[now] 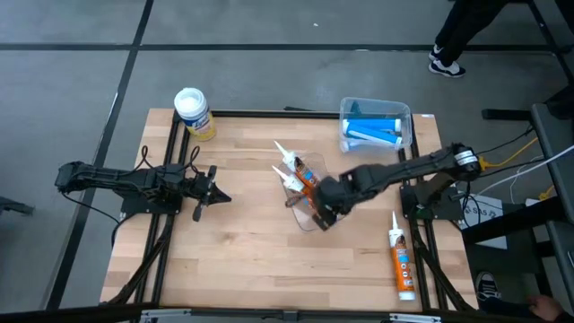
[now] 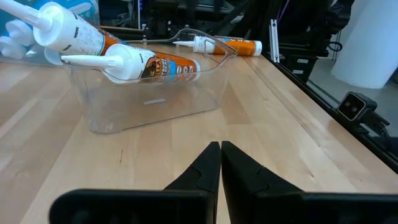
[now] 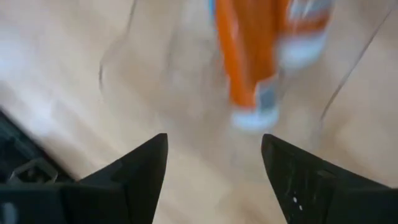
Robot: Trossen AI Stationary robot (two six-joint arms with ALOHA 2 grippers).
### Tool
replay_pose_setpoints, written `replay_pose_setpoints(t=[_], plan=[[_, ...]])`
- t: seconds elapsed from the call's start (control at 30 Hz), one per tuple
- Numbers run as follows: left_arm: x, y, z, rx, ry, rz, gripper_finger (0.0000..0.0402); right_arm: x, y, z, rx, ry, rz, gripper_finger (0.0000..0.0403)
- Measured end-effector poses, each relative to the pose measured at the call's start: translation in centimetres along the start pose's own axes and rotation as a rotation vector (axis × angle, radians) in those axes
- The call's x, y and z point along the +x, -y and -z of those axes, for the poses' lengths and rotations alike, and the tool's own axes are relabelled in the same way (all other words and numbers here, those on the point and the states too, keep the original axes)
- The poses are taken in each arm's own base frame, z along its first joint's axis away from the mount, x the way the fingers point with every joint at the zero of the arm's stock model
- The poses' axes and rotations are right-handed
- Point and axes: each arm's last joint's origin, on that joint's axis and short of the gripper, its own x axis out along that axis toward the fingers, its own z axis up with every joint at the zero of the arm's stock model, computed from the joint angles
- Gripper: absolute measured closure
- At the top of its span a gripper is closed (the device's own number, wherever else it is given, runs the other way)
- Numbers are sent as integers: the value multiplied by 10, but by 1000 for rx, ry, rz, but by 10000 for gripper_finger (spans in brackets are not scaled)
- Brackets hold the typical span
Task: Pick & place silicon tubes, Sealant and Lysol wipes
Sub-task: Put the orange sealant into the transparent bin
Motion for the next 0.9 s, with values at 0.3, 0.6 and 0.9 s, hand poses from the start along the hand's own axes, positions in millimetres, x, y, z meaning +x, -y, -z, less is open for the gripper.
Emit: replay_pose_setpoints(t=[0.3, 0.6, 0.9], plan=[[0, 0, 0, 0, 0, 0, 389, -1, -15, 64, 126, -142, 108, 150], [0, 0, 0, 0, 0, 0, 393, -6, -18, 120, 291, -273, 240, 151], [0, 0, 0, 0, 0, 0, 391, -1, -15, 156, 390, -287, 428, 151]])
